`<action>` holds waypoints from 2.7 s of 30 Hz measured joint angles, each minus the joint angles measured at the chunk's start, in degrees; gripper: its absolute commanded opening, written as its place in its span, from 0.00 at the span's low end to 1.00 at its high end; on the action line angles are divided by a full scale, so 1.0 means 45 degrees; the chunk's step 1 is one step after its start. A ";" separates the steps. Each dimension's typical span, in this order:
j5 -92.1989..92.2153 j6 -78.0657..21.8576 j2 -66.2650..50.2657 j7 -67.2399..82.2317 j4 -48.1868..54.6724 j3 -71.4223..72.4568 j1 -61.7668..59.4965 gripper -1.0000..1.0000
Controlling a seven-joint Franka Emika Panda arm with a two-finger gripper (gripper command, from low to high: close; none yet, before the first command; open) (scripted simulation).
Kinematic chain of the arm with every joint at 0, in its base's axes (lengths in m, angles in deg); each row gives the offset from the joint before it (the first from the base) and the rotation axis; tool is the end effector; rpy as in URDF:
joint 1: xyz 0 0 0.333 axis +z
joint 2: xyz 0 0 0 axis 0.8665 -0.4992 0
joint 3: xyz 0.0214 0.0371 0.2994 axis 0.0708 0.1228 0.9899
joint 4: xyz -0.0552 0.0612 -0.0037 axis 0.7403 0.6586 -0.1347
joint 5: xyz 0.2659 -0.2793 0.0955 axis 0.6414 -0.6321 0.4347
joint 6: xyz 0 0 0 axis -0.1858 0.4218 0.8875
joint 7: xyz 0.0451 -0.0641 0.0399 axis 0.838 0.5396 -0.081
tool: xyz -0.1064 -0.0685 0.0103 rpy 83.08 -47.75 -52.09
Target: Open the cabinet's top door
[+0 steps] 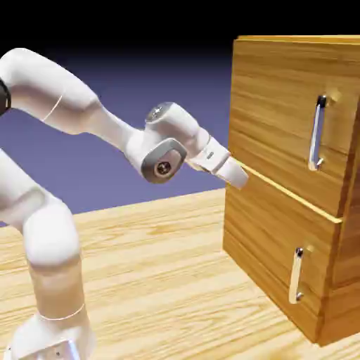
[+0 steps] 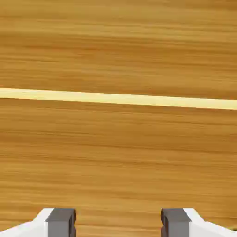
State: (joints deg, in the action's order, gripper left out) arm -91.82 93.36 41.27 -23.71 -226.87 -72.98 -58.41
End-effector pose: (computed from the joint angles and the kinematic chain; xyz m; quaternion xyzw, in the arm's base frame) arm 0.4159 0.0073 0.4393 -0.8583 0.3242 -0.3700 0.1459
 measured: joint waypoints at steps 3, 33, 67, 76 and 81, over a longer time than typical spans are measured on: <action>-0.1661 0.0043 0.0255 -0.1178 0.0371 -0.0664 0.0526 0.50; -1.8273 0.0470 0.2801 -1.2959 0.4076 -0.7303 0.5791 0.50; -3.5192 0.0729 0.5141 -2.4923 0.8472 -1.4538 1.2058 0.50; -3.4729 -0.0382 0.4672 -2.5048 0.7853 -1.4075 1.1519 0.00; -3.3825 -0.1342 0.4682 -2.5059 0.6084 -1.2486 0.9212 0.00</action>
State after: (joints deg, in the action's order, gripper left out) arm -244.03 87.32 62.34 -136.47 -199.49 -129.16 -16.96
